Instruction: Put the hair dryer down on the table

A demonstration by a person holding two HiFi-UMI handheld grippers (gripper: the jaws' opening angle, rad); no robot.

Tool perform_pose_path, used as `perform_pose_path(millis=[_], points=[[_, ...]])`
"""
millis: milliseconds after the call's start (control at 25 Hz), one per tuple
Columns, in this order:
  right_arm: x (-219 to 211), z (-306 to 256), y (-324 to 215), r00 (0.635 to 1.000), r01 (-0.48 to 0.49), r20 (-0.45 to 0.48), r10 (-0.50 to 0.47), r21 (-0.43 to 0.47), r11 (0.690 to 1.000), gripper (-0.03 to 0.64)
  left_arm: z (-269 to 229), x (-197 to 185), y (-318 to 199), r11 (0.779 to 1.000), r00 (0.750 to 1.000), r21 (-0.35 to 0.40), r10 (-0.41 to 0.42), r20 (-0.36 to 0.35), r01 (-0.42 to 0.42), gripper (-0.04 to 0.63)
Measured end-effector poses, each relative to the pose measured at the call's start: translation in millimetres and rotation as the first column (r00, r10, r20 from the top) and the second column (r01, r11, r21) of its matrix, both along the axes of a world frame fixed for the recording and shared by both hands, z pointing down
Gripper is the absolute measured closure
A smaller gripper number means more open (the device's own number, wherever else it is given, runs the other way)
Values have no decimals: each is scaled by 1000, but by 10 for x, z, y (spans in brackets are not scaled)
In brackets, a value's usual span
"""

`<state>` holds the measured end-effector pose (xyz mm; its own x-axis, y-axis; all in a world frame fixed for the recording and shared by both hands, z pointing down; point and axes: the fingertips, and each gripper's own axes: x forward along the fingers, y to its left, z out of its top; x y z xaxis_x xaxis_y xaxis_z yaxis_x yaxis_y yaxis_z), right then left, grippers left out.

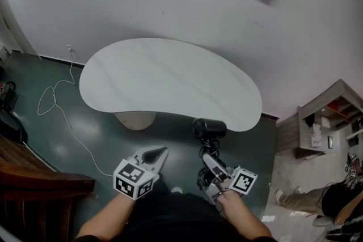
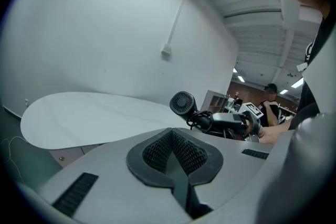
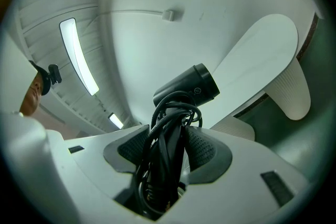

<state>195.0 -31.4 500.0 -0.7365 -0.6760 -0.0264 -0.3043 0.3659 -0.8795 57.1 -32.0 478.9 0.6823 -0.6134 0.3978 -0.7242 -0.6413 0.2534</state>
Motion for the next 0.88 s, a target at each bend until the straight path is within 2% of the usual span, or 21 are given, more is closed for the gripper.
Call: perform_pose_path(millis=[160,360,560,880], points=[[-160,-19,-339,1000,1,-17,-1,-16,1000,411,21,-189,-322,1000,1000,-12,-7,-1,7,584],[-386,-205,-845,999,0,-34,1,15,1000,411,-135,-401,-890,1000,1000,17,-1,-13,1,584],[-591,-277,-1272,998,-29,-50,30,18,999,413,-233,-584,-1361,998,999,37,44,-8,-44,584],[-942,-113,-1849,992,-87,-94,85,-14,996,413,-132,-961,-1991,994,994,21,108,1,-108,584]])
